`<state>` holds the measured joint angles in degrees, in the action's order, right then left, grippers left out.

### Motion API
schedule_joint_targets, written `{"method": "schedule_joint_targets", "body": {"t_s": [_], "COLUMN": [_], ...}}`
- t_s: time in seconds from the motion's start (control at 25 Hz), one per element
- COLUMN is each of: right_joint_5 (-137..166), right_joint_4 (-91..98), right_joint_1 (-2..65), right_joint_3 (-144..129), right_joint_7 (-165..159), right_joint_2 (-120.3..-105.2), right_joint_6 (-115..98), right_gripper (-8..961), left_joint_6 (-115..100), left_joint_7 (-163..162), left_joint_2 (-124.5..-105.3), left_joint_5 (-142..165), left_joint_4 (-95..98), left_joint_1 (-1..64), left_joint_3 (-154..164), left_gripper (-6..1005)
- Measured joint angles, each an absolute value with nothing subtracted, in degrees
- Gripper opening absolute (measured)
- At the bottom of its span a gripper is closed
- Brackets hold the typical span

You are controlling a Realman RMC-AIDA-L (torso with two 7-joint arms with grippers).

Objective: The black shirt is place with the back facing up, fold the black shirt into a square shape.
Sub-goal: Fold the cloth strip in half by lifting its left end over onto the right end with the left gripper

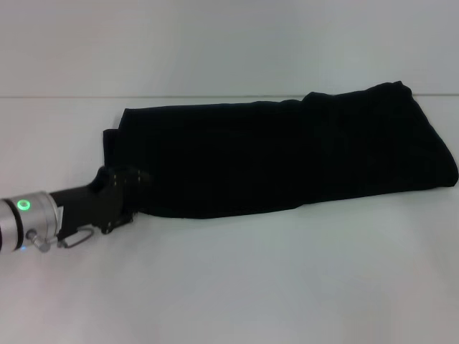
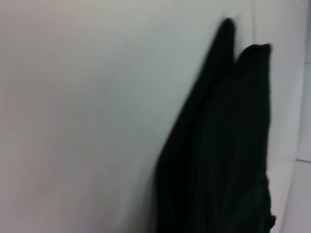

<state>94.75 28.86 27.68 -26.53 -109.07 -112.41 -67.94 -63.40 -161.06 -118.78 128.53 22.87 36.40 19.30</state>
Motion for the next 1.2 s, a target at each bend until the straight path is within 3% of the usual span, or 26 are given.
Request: {"method": "schedule_joint_targets", "body": {"t_s": [0.4,0.84,1.2], "right_joint_5": [94.66,94.65,94.60], "right_joint_4": [28.82,28.82,28.83], "right_joint_1": [27.67,27.45,27.29], "right_joint_3": [-26.54,-26.54,-26.17], "right_joint_7": [-109.07,-109.07,-109.07], "right_joint_2": [-112.36,-112.34,-112.36], "right_joint_6": [-67.94,-68.05,-67.98], "right_gripper": [670,671,671], "left_joint_6": [-62.55,-60.32,-60.54], "left_joint_7": [-162.50,-158.09,-157.32], "left_joint_2": [-118.04,-119.20,-118.82], "left_joint_5": [130.97,127.49,126.66], "left_joint_4": [22.93,21.96,21.23], "left_joint_1": [36.56,39.37,38.63], "left_joint_3": [19.72,19.10,20.79], "left_gripper": [561,560,560]}}
